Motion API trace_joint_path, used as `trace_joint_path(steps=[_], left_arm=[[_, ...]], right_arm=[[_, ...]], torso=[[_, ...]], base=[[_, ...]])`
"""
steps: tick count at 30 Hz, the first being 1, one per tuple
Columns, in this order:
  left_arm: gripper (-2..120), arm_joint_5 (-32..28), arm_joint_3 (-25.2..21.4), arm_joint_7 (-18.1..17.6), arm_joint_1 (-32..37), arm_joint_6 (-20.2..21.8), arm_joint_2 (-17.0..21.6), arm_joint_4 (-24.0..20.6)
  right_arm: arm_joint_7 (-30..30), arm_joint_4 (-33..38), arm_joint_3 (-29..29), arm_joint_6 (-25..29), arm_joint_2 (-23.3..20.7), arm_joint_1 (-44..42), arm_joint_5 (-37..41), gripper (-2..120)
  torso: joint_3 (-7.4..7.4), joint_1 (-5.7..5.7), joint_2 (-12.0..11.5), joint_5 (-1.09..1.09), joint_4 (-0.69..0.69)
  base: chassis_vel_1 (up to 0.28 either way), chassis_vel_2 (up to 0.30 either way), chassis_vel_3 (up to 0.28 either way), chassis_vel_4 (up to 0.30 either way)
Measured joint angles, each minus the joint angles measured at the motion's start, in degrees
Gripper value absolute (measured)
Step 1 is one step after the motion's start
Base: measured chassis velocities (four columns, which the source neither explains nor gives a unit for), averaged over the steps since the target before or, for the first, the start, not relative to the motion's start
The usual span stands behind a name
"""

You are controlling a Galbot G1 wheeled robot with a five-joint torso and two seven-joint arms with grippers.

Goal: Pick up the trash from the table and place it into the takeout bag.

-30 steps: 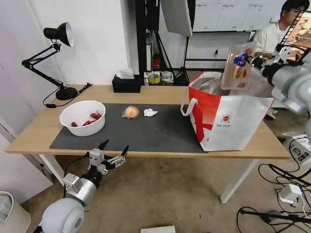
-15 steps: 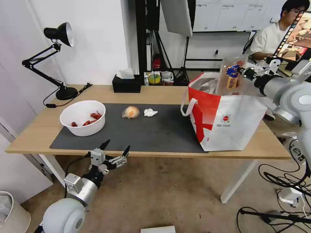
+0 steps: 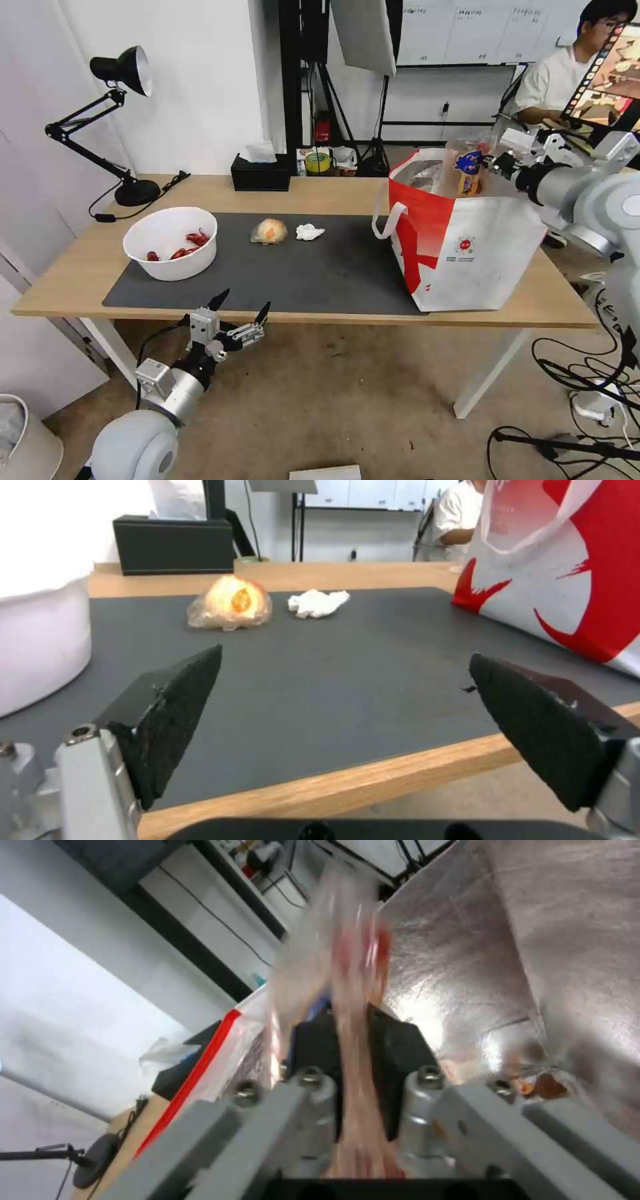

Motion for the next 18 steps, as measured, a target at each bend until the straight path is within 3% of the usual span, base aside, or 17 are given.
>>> trace_joint_path(steps=[11, 18], left_arm=[[100, -0.06, -0.11, -0.07, -0.20, 0.07, 0.53, -0.20], [100, -0.16, -0.67, -0.11, -0.25, 0.11, 0.49, -0.55]], right_arm=[[0.17, -0.02, -0.05, -0.71, 0.55, 0.21, 0.91, 49], [-5.90, 0.92, -1.20, -0.79, -0.29, 0.58, -3.15, 78]], torso=[[0.00, 0.00, 0.00, 0.00, 0.00], [0.00, 0.00, 0.00, 0.00, 0.00]], base=[[0.000, 0.000, 0.000, 0.000], [0.000, 0.000, 0.000, 0.000]])
